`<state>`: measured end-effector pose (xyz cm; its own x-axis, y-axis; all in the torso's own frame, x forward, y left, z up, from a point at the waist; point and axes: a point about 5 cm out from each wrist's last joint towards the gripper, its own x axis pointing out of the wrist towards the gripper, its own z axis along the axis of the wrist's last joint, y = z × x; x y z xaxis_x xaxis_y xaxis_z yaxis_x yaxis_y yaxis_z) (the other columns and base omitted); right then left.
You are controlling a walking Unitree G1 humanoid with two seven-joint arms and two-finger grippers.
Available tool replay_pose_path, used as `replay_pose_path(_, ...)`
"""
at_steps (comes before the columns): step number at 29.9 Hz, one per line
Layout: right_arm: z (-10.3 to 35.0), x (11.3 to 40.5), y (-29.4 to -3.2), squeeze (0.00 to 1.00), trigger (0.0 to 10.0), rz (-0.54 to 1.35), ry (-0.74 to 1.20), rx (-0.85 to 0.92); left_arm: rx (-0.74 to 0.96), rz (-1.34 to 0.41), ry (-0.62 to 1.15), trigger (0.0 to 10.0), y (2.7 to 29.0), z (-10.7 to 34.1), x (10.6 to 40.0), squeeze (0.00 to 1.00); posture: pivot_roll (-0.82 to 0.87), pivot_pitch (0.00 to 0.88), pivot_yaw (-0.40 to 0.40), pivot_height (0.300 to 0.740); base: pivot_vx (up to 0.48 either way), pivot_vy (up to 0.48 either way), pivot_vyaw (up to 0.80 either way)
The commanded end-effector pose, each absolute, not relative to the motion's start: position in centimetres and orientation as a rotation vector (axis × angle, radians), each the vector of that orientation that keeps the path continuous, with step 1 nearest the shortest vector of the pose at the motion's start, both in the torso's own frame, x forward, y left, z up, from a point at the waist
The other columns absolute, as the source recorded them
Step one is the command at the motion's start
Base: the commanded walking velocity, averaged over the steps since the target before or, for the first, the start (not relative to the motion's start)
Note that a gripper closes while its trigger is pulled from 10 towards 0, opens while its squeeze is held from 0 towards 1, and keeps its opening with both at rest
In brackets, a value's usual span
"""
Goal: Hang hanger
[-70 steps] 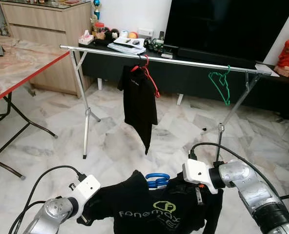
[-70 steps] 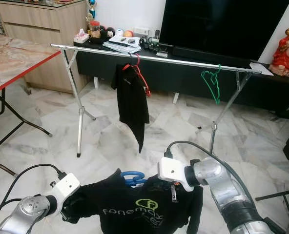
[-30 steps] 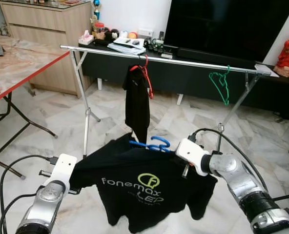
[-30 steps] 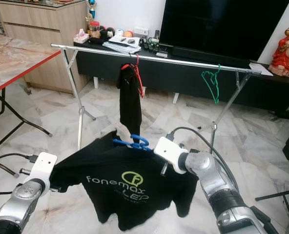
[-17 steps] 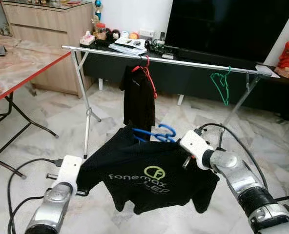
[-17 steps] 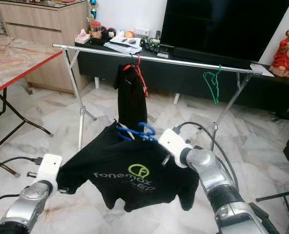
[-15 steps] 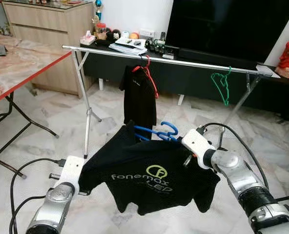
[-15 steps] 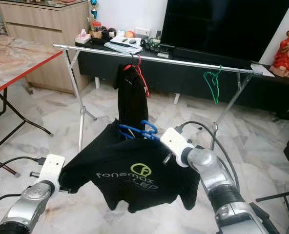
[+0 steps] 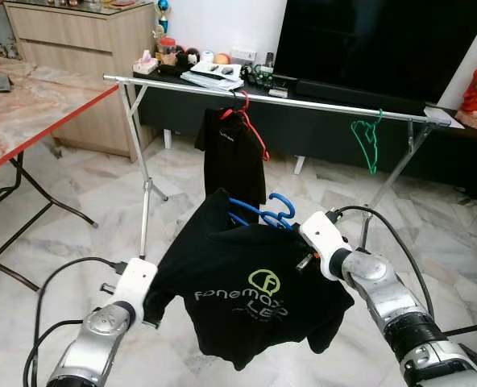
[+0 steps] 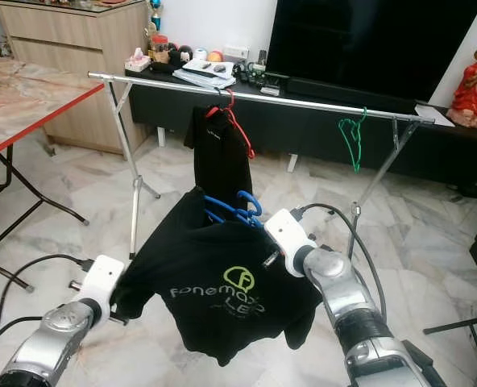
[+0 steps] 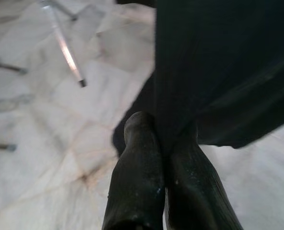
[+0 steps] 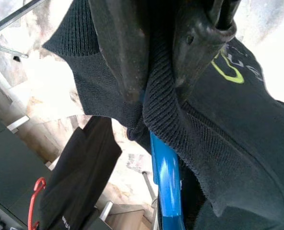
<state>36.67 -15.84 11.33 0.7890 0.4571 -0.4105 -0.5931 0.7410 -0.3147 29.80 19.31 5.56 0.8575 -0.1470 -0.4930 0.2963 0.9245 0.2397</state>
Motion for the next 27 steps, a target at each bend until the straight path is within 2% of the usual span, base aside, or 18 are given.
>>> replay_pose_path(1, 13.1, 37.4, -17.2, 0.0, 10.0, 0.476, 0.247, -0.4, 0.32, -0.375, 0.504, 0.0, 17.7, 5.3, 29.0, 0.0, 0.17, 0.0, -0.092, 0.74, 0.0, 0.0, 0.0)
replay_pose_path(2, 13.0, 37.4, -17.1, 0.0, 10.0, 0.477, 0.247, -0.401, 0.327, -0.423, 0.493, 0.0, 17.0, 5.5, 28.9, 0.0, 0.17, 0.0, -0.092, 0.74, 0.0, 0.0, 0.0)
replay_pose_path(3, 13.0, 37.4, -17.0, 0.0, 10.0, 0.479, 0.248, -0.404, 0.335, -0.466, 0.491, 3.6, 16.5, 5.5, 28.8, 0.0, 0.17, 0.0, -0.092, 0.74, 0.0, 0.0, 0.0)
replay_pose_path(4, 12.9, 37.4, -16.8, 0.0, 10.0, 0.498, 0.251, -0.41, 0.375, -0.549, 0.478, 10.0, 15.5, 5.7, 28.4, 0.0, 0.17, 0.0, -0.093, 0.74, 0.0, 0.0, 0.0)
replay_pose_path(9, 12.8, 37.3, -16.3, 0.0, 10.0, 0.535, 0.252, -0.423, 0.364, -0.609, 0.466, 10.0, 14.7, 5.8, 28.1, 0.0, 0.17, 0.0, -0.093, 0.74, 0.0, 0.0, 0.0)
replay_pose_path(10, 12.8, 37.2, -16.2, 0.0, 10.0, 0.542, 0.254, -0.427, 0.365, -0.612, 0.464, 10.0, 14.7, 5.8, 28.1, 0.27, 0.17, 0.0, -0.092, 0.74, 0.0, 0.0, 0.0)
replay_pose_path(11, 12.7, 37.2, -16.1, 0.0, 10.0, 0.549, 0.256, -0.43, 0.368, -0.615, 0.462, 10.0, 14.7, 5.9, 28.1, 0.51, 0.17, 0.0, -0.091, 0.74, 0.0, 0.0, 0.0)
replay_pose_path(12, 12.7, 37.2, -16.1, 0.0, 10.0, 0.549, 0.256, -0.43, 0.368, -0.615, 0.462, 10.0, 14.7, 5.9, 28.1, 0.51, 0.17, 0.0, -0.091, 0.74, 0.0, 0.0, 0.0)
replay_pose_path(13, 12.4, 36.9, -15.4, 0.0, 10.0, 0.619, 0.263, -0.462, 0.394, -0.659, 0.468, 10.0, 14.9, 5.9, 27.9, 1.0, 0.16, 0.0, -0.084, 0.74, 0.0, 0.0, 0.0)
replay_pose_path(16, 12.0, 36.7, -14.9, 0.0, 10.0, 0.676, 0.28, -0.492, 0.409, -0.699, 0.472, 10.0, 14.9, 6.0, 27.7, 1.0, 0.16, 0.0, -0.088, 0.74, 0.0, 0.0, 0.0)
replay_pose_path(20, 11.1, 36.0, -15.1, 0.0, 10.0, 0.793, 0.339, -0.645, 0.41, -0.76, 0.476, 10.0, 14.7, 6.4, 27.5, 1.0, 0.16, 0.0, -0.095, 0.74, 0.0, 0.0, 0.0)
replay_pose_path(24, 10.9, 35.8, -15.3, 0.0, 10.0, 0.856, 0.364, -0.683, 0.415, -0.816, 0.491, 10.0, 14.6, 6.4, 26.9, 1.0, 0.16, 0.0, -0.097, 0.74, 0.0, 0.0, 0.0)
replay_pose_path(27, 10.3, 34.9, -15.9, 0.0, 10.0, 0.998, 0.411, -0.775, 0.437, -0.819, 0.49, 10.0, 15.2, 6.8, 26.9, 1.0, 0.17, 0.0, -0.104, 0.74, 0.0, 0.0, 0.0)
